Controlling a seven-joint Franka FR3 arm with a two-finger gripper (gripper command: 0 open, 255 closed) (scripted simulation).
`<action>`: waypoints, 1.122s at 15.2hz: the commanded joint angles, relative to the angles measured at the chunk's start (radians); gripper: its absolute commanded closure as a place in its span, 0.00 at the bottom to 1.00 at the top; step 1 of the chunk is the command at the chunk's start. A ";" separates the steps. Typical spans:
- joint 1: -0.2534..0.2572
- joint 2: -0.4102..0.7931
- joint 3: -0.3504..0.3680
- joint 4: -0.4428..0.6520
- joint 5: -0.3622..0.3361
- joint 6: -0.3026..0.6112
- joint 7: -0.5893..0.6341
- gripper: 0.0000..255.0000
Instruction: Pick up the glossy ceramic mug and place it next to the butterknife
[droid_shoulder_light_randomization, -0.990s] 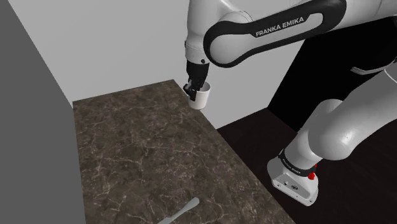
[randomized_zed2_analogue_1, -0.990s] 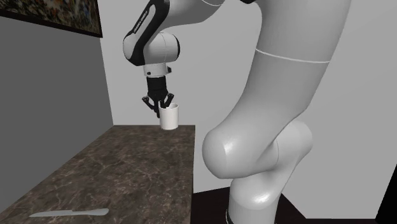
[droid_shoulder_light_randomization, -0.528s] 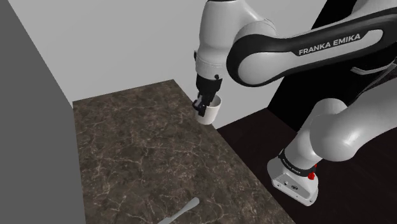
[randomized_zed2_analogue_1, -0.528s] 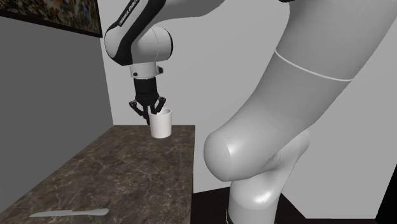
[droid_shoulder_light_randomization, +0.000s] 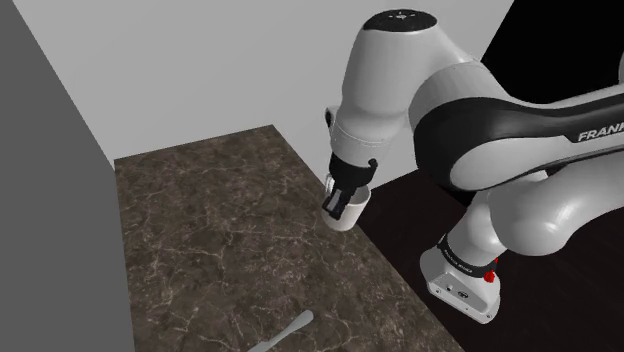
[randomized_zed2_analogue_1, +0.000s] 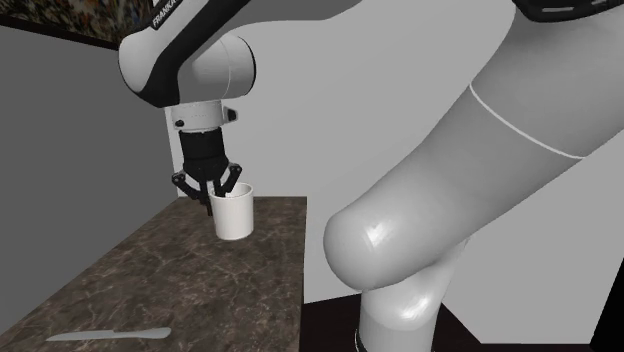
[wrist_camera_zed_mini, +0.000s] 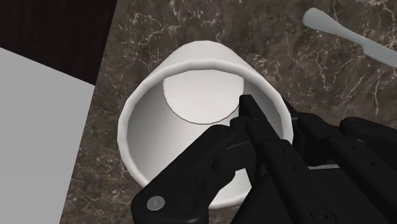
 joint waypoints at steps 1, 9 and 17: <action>0.031 -0.028 0.031 -0.003 0.028 -0.022 0.045 1.00; 0.063 -0.022 0.090 -0.068 0.070 0.053 0.092 1.00; 0.057 0.041 0.132 -0.137 0.082 0.184 0.102 1.00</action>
